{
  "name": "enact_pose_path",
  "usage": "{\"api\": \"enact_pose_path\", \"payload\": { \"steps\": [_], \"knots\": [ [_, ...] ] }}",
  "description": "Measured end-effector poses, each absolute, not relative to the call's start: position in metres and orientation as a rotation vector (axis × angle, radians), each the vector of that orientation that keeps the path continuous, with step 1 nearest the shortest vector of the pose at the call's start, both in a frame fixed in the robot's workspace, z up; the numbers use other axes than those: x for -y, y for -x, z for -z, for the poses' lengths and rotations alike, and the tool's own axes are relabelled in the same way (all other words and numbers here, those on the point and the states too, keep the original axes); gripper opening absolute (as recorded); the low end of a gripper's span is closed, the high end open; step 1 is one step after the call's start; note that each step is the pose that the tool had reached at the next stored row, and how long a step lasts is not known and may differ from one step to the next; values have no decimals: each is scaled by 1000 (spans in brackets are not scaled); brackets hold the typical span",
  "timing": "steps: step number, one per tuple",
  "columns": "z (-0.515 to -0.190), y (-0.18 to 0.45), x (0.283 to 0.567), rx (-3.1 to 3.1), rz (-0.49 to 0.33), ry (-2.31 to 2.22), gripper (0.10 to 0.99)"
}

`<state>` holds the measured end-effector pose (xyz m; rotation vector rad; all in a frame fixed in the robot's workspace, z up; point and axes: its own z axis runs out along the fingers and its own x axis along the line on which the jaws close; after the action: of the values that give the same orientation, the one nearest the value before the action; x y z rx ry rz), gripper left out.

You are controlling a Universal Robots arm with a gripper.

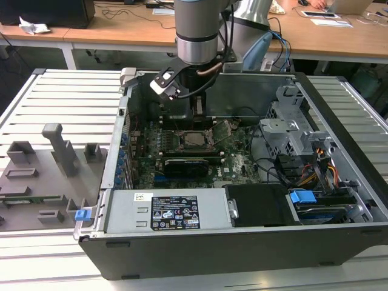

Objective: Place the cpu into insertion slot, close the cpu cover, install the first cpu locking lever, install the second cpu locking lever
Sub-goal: 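Close the cpu cover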

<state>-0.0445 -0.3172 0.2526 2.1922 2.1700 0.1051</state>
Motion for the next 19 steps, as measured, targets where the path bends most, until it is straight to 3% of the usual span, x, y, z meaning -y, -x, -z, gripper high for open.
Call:
{"api": "enact_pose_path", "payload": {
  "steps": [19],
  "knots": [
    [-276, 38, 321, -2169, -104, -2195, 106]
  ]
}}
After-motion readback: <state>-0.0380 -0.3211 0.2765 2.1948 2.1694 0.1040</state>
